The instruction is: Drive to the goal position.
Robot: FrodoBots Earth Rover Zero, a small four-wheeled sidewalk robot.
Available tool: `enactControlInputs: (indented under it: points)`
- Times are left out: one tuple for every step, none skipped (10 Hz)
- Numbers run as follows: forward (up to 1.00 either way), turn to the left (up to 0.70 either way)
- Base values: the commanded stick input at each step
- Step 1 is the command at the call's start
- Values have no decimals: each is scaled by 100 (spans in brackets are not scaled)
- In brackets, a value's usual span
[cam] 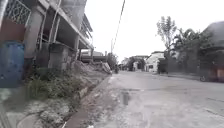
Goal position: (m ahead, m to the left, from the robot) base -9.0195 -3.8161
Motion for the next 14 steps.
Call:
enactControlInputs:
  points:
    - [6, -12]
    - [5, -10]
    - [6, -6]
    - [5, -2]
    - [6, 0]
    - [6, 0]
    - [6, 0]
    - [45, 0]
    - [66, 0]
    - [61, 0]
    - [5, 0]
    - [5, 0]
    - [5, 0]
    - [5, -42]
